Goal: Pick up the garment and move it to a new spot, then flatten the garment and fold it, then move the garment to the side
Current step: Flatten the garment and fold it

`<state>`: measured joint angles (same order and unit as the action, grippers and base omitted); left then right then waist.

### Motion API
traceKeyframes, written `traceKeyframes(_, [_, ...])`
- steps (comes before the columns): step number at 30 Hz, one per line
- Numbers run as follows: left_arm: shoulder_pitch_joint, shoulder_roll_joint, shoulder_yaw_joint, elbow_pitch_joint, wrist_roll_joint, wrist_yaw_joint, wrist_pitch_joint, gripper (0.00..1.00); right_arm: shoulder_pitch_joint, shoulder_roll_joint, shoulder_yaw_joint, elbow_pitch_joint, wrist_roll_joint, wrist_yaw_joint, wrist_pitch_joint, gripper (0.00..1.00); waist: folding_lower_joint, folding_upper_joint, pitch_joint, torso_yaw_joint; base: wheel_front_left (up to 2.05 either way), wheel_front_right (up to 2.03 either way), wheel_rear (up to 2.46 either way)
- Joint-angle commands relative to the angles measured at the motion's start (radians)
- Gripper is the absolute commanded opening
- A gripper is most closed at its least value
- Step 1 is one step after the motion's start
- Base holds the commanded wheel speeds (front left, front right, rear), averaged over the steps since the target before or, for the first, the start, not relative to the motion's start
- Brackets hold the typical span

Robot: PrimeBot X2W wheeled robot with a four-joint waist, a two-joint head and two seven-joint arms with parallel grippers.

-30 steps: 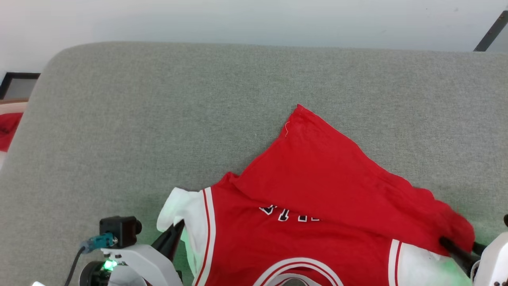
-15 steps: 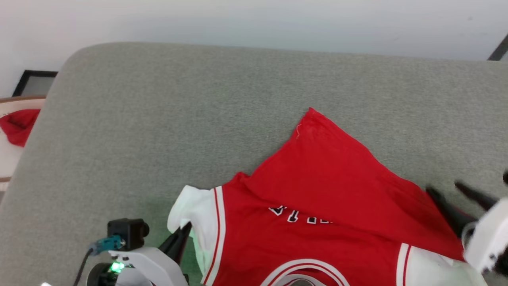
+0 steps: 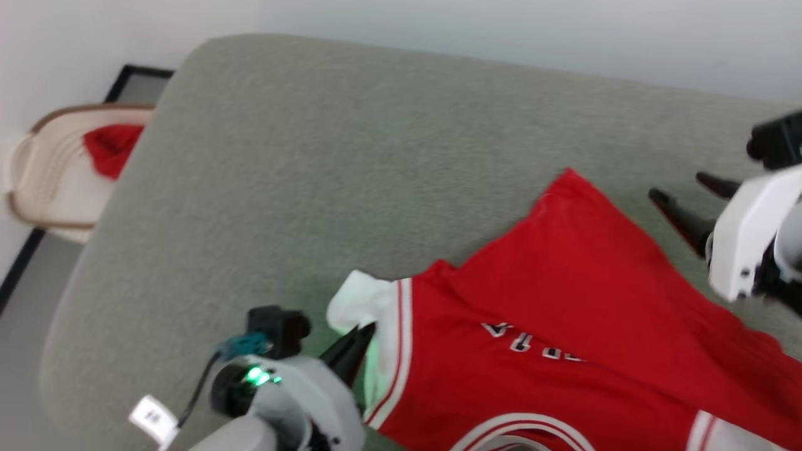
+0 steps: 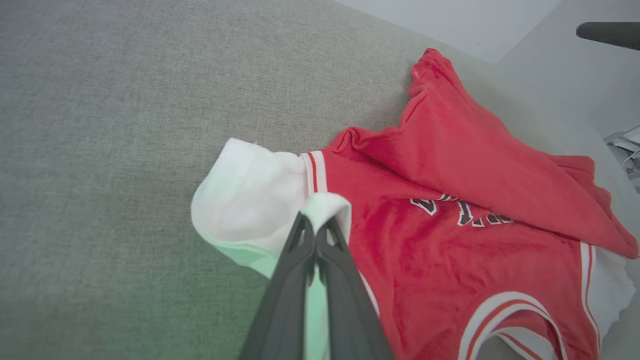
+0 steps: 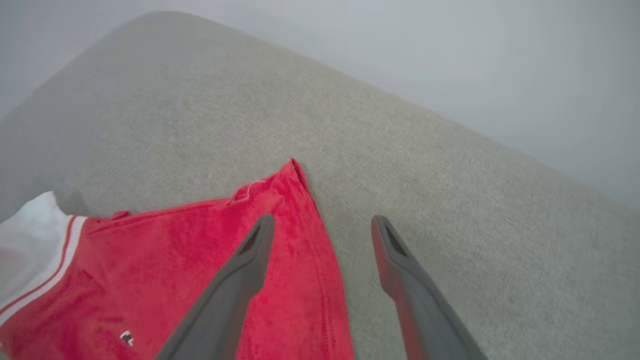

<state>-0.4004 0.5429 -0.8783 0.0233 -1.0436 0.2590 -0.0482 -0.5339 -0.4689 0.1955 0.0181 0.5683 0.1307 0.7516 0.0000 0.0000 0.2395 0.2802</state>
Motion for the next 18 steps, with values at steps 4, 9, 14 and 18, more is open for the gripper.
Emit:
traceKeyframes(4, [-0.050,-0.049,-0.021,0.042,0.020,-0.036,-0.003,0.00,-0.098,-0.036,0.075,0.111,0.016,0.000,0.016,1.00,0.0000,0.0000,0.067,0.120,0.00,0.00,0.00])
traceKeyframes(9, [-0.088,-0.099,-0.034,0.108,0.023,-0.080,-0.013,0.00,-0.190,-0.072,0.181,0.254,0.045,0.000,0.056,1.00,0.0000,0.0000,0.090,0.171,0.00,0.00,0.00])
traceKeyframes(14, [-0.103,-0.129,-0.041,0.157,0.019,-0.111,-0.027,0.00,-0.255,-0.094,0.285,0.361,0.069,0.000,0.118,1.00,0.0000,0.0000,0.099,0.189,0.00,0.00,0.00])
traceKeyframes(18, [-0.112,-0.144,-0.043,0.187,0.014,-0.128,-0.033,0.00,-0.287,-0.117,0.388,0.437,0.070,0.000,0.191,1.00,0.0000,0.0000,0.104,0.194,0.00,0.00,0.00])
